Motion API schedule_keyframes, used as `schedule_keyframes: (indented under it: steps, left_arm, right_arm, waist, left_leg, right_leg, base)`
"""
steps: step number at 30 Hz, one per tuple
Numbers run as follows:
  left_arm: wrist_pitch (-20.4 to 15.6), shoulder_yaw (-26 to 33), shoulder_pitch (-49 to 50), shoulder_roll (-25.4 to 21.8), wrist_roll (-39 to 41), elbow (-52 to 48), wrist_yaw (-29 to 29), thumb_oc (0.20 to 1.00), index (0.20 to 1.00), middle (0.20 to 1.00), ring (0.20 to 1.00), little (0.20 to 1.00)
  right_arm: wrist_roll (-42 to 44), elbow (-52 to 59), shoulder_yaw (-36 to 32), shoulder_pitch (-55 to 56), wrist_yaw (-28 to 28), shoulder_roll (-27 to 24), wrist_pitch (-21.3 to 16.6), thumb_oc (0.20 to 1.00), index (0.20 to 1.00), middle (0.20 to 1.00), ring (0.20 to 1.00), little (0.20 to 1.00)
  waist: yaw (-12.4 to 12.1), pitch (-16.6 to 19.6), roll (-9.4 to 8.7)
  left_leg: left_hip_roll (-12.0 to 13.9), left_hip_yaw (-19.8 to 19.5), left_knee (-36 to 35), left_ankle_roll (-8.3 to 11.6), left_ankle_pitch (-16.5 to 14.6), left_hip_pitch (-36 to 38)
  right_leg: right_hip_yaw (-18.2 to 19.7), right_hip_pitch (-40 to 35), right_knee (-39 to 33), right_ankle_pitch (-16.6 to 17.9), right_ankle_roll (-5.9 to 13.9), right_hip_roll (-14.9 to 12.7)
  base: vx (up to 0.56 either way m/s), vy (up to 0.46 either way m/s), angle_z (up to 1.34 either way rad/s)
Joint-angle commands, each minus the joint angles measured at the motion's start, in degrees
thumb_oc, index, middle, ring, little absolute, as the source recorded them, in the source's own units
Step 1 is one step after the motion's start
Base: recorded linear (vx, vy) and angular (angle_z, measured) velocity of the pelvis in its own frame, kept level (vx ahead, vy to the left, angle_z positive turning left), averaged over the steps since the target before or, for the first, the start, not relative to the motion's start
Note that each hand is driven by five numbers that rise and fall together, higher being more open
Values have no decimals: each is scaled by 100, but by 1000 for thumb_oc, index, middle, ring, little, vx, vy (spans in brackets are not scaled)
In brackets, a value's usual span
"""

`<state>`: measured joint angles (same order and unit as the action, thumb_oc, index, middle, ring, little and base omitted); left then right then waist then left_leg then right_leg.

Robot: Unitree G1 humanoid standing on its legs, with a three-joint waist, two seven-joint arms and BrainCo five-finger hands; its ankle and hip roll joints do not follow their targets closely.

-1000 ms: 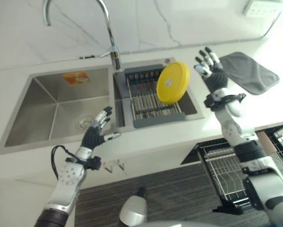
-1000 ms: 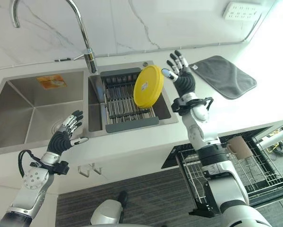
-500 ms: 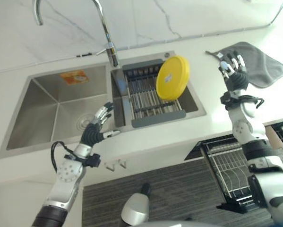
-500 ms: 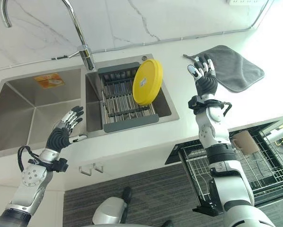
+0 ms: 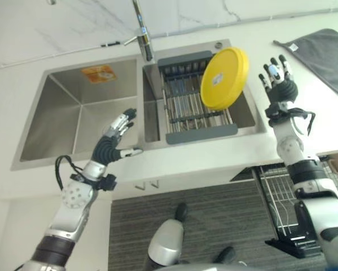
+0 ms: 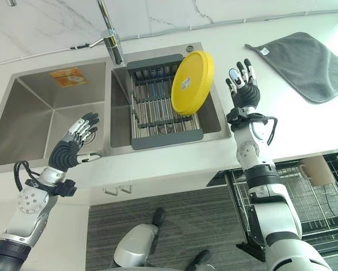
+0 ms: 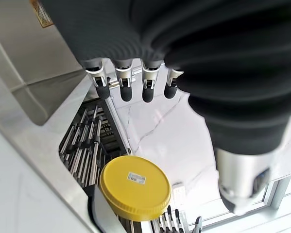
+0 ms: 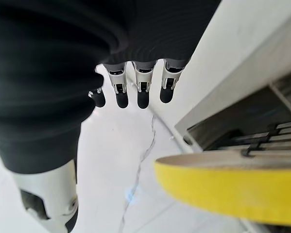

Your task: Place the dishes in the dishwasher.

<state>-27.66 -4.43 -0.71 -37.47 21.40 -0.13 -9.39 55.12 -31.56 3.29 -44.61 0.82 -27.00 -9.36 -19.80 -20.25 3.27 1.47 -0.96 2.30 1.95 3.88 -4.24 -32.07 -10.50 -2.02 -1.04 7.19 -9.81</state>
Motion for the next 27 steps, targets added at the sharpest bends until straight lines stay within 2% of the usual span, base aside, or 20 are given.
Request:
schedule_keyframes:
  steps: [1,8,15,24,27]
  left_arm:
    - [-450,86,-4,-243,432,-345,-150,1000,1000,1000,1000,1000]
    - [-595,156,67,-276,249,-249,-48,1000,1000,1000,1000,1000]
    - [-596,326,205,-369,188,-172,-89,1000,1000,1000,1000,1000]
    - [-672,423,246,-462,-41,-50,20,1000,1000,1000,1000,1000]
    - [-670,417,242,-433,-65,-59,42,1000,1000,1000,1000,1000]
  right_arm:
    - [-40,197,10,-320,281,-327,-183,1000,1000,1000,1000,1000]
    - [96,290,73,-300,511,-400,-110,1000,1000,1000,1000,1000]
    - [299,392,43,-164,652,-413,242,1000,1000,1000,1000,1000]
    - [109,284,107,-116,751,-451,401,1000,1000,1000,1000,1000]
    - [169,210,142,-30,774,-409,340,1000,1000,1000,1000,1000]
  waist:
    - [-158,349,109]
    - [-172,261,73]
    - [-232,244,-10]
    - [-223,221,-45]
    - [-230,193,-61]
  left_leg:
    - [7,-191,-344,-7,99,122]
    - [16,-218,-348,14,145,57]
    - [40,-230,-375,26,169,52]
    - [67,-155,-388,30,167,62]
    - [70,-138,-378,24,170,37]
  right_leg:
    - [355,360,808,-208,66,-174]
    - [351,395,836,-221,50,-164]
    - [289,374,838,-222,48,-142]
    - [259,375,843,-204,73,-163]
    - [256,381,842,-190,82,-167]
  base:
    - [-24,-37,1]
    - [-4,-1,1]
    - [-7,-16,8]
    - [-4,8,4]
    - [-10,-3,0]
